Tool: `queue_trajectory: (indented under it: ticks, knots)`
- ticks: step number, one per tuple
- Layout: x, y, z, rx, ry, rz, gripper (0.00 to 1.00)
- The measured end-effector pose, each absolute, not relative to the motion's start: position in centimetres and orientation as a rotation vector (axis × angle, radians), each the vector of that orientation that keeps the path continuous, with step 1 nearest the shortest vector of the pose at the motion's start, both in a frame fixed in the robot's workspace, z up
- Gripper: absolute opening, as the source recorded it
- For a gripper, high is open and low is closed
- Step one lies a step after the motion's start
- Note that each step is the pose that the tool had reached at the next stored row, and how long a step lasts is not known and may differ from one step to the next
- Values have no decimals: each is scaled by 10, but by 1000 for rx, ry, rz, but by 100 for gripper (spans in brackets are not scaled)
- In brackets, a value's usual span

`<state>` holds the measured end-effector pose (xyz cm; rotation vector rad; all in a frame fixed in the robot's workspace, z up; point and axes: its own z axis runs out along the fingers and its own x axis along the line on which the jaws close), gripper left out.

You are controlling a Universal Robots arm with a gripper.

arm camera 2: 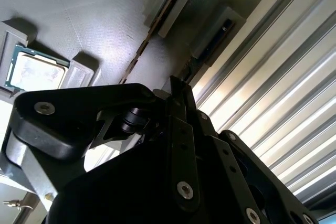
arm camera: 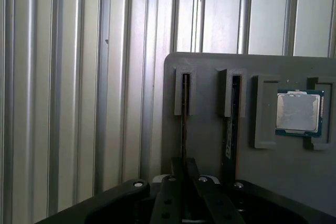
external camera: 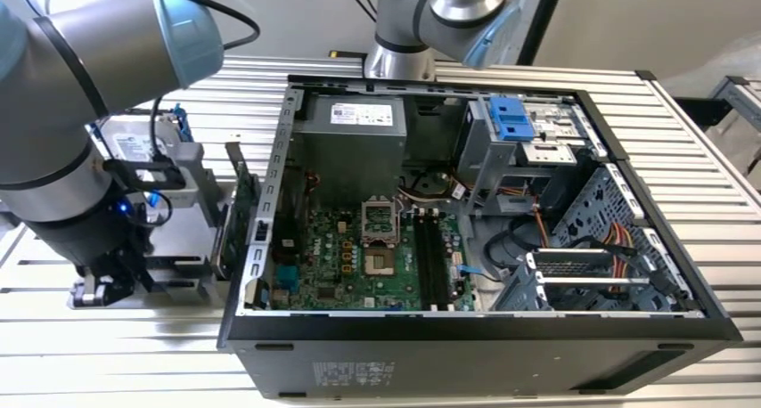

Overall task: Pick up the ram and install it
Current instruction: 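Pick up the ram and move it above insertion slot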

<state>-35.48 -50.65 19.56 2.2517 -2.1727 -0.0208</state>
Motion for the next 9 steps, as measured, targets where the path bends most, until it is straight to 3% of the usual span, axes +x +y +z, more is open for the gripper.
queue_trajectory:
  ticks: [9]
  knots:
    - [-355, -506, 201, 2252, -2173, -21, 0]
